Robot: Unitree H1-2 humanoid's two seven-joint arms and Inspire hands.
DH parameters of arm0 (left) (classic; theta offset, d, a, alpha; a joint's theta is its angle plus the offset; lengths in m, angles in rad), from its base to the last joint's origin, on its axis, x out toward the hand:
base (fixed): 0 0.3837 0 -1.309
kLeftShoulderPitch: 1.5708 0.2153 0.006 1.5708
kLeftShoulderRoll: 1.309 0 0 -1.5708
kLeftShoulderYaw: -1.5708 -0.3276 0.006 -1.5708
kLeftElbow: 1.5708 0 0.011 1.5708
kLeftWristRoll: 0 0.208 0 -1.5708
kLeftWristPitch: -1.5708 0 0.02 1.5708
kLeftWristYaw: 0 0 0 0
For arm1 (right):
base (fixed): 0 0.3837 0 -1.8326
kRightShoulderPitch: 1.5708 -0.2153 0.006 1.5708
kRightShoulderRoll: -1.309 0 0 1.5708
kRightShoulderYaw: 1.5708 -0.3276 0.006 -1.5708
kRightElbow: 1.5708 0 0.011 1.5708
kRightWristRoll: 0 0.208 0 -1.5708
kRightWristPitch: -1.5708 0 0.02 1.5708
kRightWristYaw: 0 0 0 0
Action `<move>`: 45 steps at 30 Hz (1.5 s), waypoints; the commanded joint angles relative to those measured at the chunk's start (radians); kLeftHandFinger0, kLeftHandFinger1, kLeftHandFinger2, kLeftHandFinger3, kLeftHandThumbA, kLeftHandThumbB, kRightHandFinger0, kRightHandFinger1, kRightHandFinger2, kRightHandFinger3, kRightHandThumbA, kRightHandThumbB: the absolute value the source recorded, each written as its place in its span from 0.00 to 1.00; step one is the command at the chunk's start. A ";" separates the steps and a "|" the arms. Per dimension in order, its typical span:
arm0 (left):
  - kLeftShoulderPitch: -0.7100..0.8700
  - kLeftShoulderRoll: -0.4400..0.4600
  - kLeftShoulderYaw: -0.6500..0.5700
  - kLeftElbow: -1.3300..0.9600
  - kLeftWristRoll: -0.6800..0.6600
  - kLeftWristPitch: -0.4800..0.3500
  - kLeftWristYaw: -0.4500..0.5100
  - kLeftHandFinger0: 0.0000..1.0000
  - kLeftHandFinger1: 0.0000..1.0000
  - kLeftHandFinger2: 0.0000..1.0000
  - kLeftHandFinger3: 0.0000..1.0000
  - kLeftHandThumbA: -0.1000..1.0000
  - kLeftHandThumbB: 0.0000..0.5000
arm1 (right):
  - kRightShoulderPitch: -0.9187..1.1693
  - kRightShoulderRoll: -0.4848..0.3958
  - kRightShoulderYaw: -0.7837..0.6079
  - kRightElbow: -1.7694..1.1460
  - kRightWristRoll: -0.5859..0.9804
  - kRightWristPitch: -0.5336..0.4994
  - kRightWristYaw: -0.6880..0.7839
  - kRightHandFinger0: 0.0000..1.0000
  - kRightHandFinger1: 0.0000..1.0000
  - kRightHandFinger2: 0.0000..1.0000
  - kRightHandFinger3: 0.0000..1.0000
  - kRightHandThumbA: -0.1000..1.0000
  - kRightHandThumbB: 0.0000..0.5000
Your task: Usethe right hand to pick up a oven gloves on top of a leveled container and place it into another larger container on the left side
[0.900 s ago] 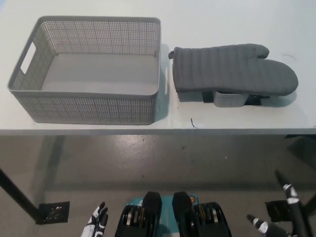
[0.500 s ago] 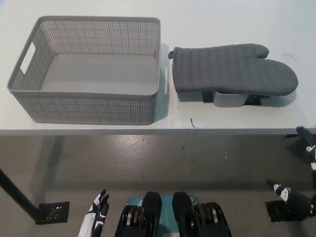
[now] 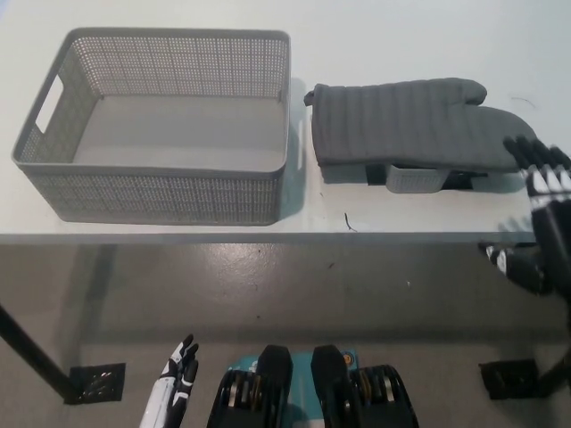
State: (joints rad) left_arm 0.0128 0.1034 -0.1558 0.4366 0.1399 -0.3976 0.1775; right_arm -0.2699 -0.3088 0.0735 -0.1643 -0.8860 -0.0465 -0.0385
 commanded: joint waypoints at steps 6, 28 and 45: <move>-0.026 0.025 0.002 -0.041 0.017 -0.072 0.015 1.00 1.00 1.00 1.00 1.00 0.18 | -0.289 -0.027 0.098 0.262 -0.231 0.217 0.081 1.00 1.00 1.00 1.00 1.00 0.59; -0.027 0.029 -0.003 -0.038 0.014 -0.072 0.011 1.00 1.00 1.00 1.00 1.00 0.20 | -0.491 -0.008 0.205 0.756 -0.150 0.243 -0.070 1.00 1.00 1.00 1.00 1.00 0.63; -0.034 0.039 -0.023 -0.032 0.050 -0.072 0.026 1.00 1.00 1.00 1.00 1.00 0.18 | -0.611 0.031 0.189 1.042 -0.079 -0.169 -0.878 0.00 0.00 0.18 0.19 0.00 0.46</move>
State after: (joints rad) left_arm -0.0008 0.1202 -0.1615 0.4209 0.1544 -0.4299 0.1773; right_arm -0.7063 -0.3038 0.2874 0.6862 -1.0385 0.1204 -0.2691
